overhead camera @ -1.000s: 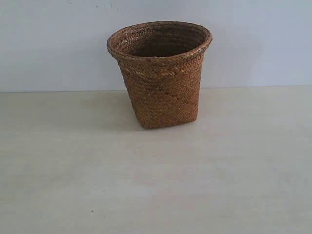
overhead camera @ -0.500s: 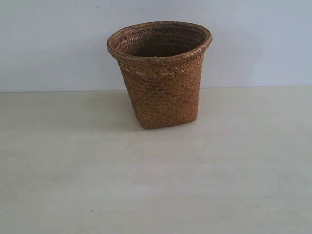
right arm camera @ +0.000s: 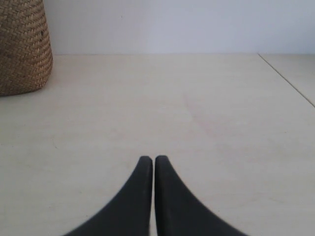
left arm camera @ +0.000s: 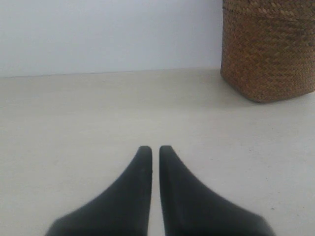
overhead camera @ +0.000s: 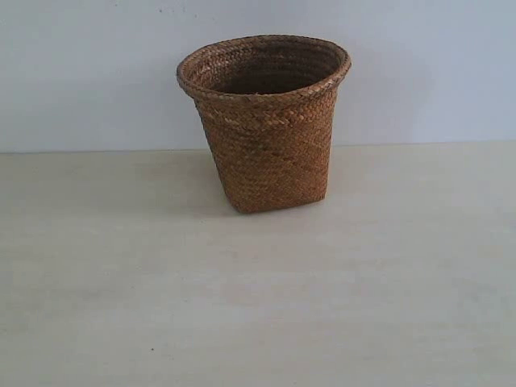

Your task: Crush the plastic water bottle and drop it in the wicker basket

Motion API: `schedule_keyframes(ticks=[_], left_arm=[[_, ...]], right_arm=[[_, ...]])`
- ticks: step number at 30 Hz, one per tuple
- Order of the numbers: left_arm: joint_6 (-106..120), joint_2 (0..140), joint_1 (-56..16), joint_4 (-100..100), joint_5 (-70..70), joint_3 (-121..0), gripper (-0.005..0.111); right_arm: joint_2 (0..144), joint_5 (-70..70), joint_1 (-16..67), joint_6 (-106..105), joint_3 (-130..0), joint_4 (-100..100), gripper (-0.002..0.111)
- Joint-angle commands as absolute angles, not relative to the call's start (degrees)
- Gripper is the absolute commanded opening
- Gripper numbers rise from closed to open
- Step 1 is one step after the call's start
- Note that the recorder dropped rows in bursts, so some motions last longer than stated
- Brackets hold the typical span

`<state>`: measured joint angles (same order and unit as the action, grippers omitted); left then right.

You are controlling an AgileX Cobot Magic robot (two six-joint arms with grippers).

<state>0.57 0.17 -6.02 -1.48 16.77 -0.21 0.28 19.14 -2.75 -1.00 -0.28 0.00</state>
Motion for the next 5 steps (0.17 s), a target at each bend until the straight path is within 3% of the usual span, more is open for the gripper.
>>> schedule_keyframes(ticks=[1,5], left_arm=[[0.4,0.0,-5.9,-2.1,16.7,0.0,0.004],[0.4,0.0,-5.9,-2.1,16.7,0.0,0.004]], right_arm=[[0.0,18.8,-2.8,-1.3,0.0,-0.3,0.0],[0.0,18.8,-2.8,-1.3,0.0,-0.3,0.0]])
